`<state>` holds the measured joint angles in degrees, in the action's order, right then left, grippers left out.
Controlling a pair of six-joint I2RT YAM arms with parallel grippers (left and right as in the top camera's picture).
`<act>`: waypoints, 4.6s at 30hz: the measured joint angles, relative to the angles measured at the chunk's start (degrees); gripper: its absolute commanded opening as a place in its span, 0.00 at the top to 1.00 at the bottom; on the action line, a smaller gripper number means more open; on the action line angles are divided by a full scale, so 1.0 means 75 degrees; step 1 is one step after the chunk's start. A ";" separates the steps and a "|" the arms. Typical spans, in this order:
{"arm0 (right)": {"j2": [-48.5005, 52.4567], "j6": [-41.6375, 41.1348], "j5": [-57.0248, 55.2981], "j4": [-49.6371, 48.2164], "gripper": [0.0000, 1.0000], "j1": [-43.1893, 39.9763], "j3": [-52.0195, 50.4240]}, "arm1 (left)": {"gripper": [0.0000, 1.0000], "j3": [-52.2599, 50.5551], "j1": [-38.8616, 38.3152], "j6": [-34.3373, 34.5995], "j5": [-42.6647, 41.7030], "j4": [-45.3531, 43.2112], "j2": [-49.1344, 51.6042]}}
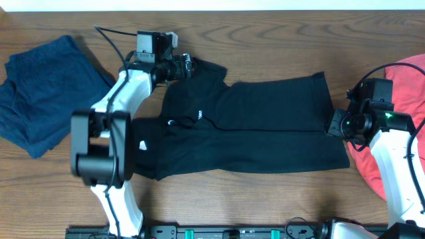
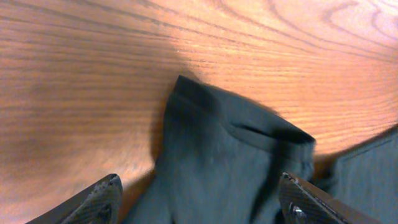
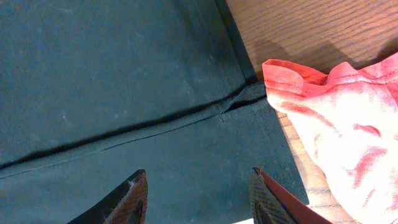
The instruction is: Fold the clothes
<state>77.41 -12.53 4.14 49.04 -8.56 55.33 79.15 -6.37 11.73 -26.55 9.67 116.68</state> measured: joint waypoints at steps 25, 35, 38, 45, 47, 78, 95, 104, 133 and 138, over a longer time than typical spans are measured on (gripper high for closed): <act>0.1075 0.0425 0.0510 -0.2078 0.44 0.0114 0.0012 | 0.95 0.0181 0.0082 0.0006 -0.0673 0.0143 0.0440; 0.3025 0.0635 0.0592 -0.6033 0.39 0.0131 0.0073 | 0.94 0.0210 0.0070 0.0006 -0.0714 0.1425 -0.0388; 0.3547 0.0659 0.0597 -0.6939 0.34 0.0131 0.0093 | 0.94 0.0210 0.0073 0.0003 -0.0726 0.1542 -0.0379; 0.4855 0.0714 0.0595 -0.8778 0.27 0.0131 0.0119 | 0.94 0.0210 0.0070 0.0006 -0.0726 0.1670 -0.0379; 0.5179 0.0714 0.0595 -0.9092 0.27 0.0131 0.0122 | 0.94 0.0210 0.0073 0.0006 -0.0726 0.1693 -0.0379; 0.3946 0.0466 0.0425 -0.6190 0.99 0.0047 0.0428 | 0.94 0.0210 0.0073 0.0003 -0.0726 0.3022 -0.0839; 0.2005 0.0379 -0.1425 -0.0530 0.99 0.0015 0.0425 | 0.94 0.0181 0.0073 -0.0085 -0.0256 0.7997 -0.2311; 0.2005 0.0329 -0.2200 -0.0259 0.99 0.0015 0.0423 | 0.93 -0.0493 0.0073 -0.0236 0.0073 0.8040 -0.2311; 0.2005 -0.0204 -0.2876 0.0216 0.75 0.0015 0.0423 | 0.44 -0.1413 0.0035 -0.0382 -0.0498 0.5627 -0.2384; 0.2005 -0.0204 -0.2841 0.0195 0.73 0.0015 0.0423 | 0.41 -0.1413 -0.0315 -0.0350 -0.0752 0.4628 -0.2398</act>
<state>92.44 -14.06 -17.17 50.50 -8.45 58.50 68.55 -8.73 9.10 -32.18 44.38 98.70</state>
